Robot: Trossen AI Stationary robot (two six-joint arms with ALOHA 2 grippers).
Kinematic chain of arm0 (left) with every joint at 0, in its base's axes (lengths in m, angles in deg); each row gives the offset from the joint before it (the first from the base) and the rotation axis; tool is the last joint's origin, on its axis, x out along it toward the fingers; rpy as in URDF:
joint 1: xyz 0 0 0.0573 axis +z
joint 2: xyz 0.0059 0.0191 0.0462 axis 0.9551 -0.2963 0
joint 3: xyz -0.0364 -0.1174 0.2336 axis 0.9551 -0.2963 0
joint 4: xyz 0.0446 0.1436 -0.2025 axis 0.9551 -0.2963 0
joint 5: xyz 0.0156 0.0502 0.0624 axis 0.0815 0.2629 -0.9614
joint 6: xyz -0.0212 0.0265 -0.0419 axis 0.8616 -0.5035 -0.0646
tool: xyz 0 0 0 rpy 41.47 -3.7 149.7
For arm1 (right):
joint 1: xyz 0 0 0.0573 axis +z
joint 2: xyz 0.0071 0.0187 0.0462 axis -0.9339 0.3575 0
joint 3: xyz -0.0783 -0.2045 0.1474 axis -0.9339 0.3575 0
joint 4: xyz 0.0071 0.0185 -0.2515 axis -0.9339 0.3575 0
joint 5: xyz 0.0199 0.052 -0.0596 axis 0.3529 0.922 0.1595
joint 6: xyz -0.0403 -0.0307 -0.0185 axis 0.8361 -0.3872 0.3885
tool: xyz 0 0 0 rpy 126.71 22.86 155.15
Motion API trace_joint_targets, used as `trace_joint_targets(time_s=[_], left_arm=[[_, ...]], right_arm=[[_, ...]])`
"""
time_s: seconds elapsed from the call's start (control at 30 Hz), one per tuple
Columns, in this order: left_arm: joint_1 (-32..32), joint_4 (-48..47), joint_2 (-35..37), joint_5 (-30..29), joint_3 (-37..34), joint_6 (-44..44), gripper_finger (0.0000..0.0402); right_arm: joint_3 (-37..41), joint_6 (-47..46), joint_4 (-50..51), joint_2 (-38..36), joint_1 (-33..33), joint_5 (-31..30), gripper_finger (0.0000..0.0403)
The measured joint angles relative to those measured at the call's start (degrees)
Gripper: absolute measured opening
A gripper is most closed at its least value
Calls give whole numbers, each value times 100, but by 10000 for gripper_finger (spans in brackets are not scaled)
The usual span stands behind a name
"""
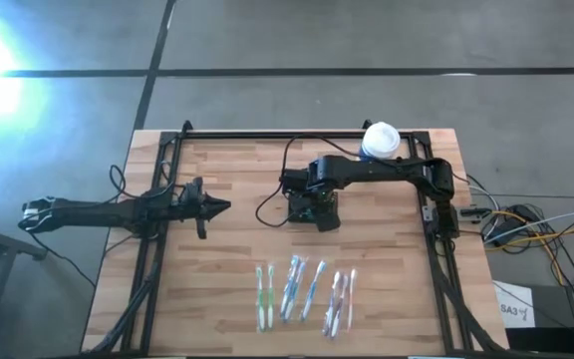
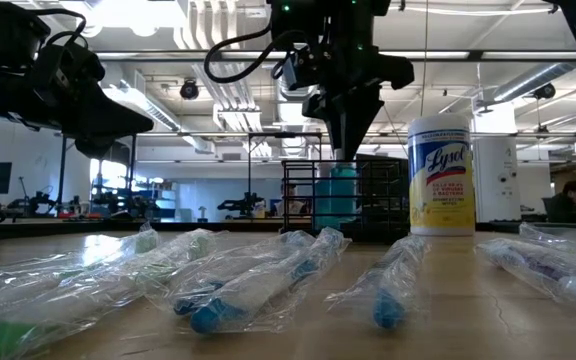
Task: Pick & Place toothbrushing station
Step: Put the blue mouthwash into the wire organizer
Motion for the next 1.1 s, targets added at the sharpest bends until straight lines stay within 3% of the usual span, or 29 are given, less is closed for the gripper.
trace_joint_targets(time_s=[1.1], left_arm=[[-2,0,1,-2,-2,-16,35]], right_arm=[[314,-813,-175,7,-13,-234,89]])
